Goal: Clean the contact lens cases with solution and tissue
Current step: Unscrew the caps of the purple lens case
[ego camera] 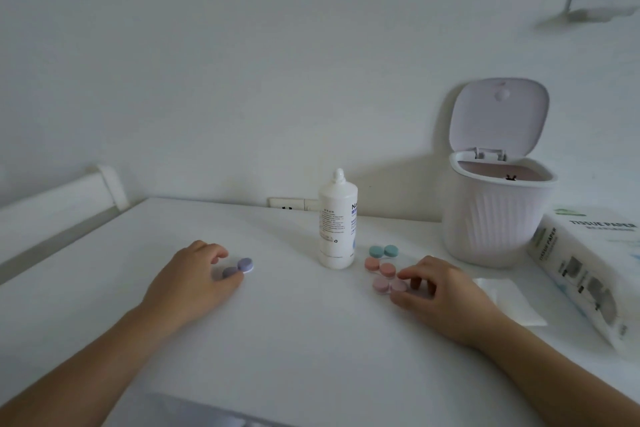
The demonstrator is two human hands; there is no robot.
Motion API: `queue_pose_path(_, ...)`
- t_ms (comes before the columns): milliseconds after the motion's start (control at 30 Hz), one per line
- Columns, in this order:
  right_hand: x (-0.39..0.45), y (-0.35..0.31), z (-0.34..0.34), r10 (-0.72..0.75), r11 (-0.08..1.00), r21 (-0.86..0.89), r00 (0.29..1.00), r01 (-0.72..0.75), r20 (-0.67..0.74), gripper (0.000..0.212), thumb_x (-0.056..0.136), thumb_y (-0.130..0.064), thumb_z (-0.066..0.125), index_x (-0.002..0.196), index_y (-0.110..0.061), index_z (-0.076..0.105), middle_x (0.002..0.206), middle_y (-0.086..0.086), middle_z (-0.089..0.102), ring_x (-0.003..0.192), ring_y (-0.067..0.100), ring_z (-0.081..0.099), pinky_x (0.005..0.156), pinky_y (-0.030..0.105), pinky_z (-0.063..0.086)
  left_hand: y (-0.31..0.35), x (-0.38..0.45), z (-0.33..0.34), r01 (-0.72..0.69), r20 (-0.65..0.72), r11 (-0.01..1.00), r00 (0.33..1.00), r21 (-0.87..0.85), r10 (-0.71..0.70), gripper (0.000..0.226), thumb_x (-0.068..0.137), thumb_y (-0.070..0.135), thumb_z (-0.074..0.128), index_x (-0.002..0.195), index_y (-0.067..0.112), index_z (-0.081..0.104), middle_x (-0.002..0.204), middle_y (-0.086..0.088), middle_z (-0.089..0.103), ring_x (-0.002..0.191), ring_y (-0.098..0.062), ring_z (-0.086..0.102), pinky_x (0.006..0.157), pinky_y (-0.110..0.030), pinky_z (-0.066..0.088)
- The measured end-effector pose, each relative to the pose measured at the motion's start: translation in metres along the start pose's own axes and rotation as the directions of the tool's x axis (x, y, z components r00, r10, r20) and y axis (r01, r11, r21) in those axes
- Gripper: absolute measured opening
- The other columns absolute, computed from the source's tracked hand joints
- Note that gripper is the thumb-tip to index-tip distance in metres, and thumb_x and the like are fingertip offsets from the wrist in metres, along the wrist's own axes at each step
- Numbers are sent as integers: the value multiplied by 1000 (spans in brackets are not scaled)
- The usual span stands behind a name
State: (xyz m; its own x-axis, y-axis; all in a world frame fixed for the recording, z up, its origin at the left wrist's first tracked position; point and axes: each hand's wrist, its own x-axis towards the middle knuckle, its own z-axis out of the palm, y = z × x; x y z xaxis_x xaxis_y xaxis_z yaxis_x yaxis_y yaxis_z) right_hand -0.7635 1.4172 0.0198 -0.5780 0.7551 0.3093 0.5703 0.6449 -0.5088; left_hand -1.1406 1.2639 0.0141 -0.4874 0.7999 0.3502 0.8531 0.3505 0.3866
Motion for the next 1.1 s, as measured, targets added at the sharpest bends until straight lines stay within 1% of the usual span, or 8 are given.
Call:
queue_pose_path(233,-2,5,0,-17,999,37,1000,17,-5,20,73,-71,62,82,-53,62,85,-13,61,82,-4,54,65,16,38,0,-3,-4,-25,75,999,997,-35,28,21,79,49,70,71,31,66,81,10,61,71,-2,61,72,-34,54)
queue_pose_path(400,-3,7,-2,-41,999,12,997,42,-59,21,81,-60,71,92,-43,70,88,-19,58,83,0,54,71,14,40,26,-10,-8,-80,154,981,982,-177,107,6,81,45,76,83,41,71,86,17,65,62,-4,59,61,-26,49)
queue_pose_path(467,-4,4,-5,-75,997,19,994,77,-79,18,80,-56,74,90,-42,71,87,-17,58,84,3,55,73,15,40,47,-16,-7,-139,192,963,964,-230,185,14,78,52,73,89,43,71,88,19,66,61,-5,56,60,-25,47)
queue_pose_path(600,-8,-7,-14,-159,980,112,984,167,-79,13,77,-66,67,82,-54,63,83,-16,60,84,8,58,72,13,42,92,-24,1,-295,286,913,882,-282,374,29,72,66,62,91,45,68,92,18,66,67,-9,58,62,-25,49)
queue_pose_path(733,-9,-10,-21,-251,961,119,968,251,-11,24,77,-47,81,93,-30,76,83,-9,64,80,10,58,76,25,48,132,-23,18,-492,356,831,751,-260,556,28,77,67,56,96,47,62,92,23,60,77,-3,56,66,-23,48)
queue_pose_path(833,-9,-10,-23,-236,967,126,967,223,94,37,69,-59,79,95,-33,74,80,-14,62,80,8,58,75,21,48,154,-15,29,-579,390,768,663,-275,639,31,82,63,56,106,44,59,94,28,57,80,3,53,66,-17,41)
queue_pose_path(1000,-6,-2,-21,-124,988,111,986,111,114,34,69,-58,79,92,-33,74,71,-10,62,67,10,58,64,28,49,171,0,42,-584,385,717,604,-382,697,31,91,49,68,122,44,63,99,56,46,101,29,44,71,-4,33)
queue_pose_path(1100,-7,0,-22,-100,992,92,988,90,120,41,65,-68,70,87,-34,72,75,-13,64,64,7,57,60,25,47,173,-1,52,-559,369,696,593,-451,716,23,91,48,70,112,48,62,117,47,46,115,11,47,81,-10,37)
